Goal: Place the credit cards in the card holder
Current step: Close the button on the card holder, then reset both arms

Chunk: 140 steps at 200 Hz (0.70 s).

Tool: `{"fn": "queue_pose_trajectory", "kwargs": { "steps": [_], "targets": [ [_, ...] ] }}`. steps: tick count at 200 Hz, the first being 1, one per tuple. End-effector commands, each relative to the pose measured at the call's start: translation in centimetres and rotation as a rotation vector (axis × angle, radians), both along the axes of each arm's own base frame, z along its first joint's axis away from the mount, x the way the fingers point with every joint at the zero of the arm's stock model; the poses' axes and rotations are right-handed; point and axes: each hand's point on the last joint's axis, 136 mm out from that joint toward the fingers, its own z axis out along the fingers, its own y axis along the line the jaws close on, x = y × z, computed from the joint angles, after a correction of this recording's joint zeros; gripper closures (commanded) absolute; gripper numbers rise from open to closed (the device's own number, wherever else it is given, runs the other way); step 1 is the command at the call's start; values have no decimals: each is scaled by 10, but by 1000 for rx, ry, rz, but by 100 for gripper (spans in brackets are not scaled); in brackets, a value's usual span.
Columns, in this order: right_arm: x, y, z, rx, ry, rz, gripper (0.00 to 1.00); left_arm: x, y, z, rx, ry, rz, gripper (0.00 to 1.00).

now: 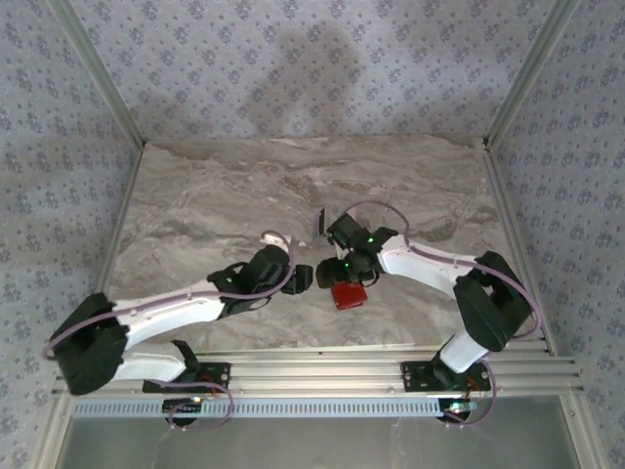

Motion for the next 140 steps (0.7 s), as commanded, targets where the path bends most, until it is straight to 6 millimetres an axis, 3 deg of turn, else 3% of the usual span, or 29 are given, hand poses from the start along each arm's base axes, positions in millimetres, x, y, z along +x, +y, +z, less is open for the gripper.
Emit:
{"fn": "queue_pose_trajectory", "kwargs": {
  "steps": [1,20,41,64,86,104,140],
  "targets": [
    [29,22,64,144,-203,5,0,12,38,29,91,-71,138,14],
    [45,17,92,173,-305,-49,0,22,69,59,154,-161,250,9],
    [62,-10,113,134,-407,-181,0,32,107,87,224,-242,372,8],
    [83,-60,130,32,-527,-354,0,45,142,97,288,-294,483,4],
    [100,-129,140,-137,-651,-578,0,68,163,105,410,-483,558,3],
    [108,-180,142,-246,-713,-717,0,85,183,92,477,-504,560,0],
    [118,-255,101,-301,-690,-869,0,115,246,50,409,-399,697,0]
  ]
}}
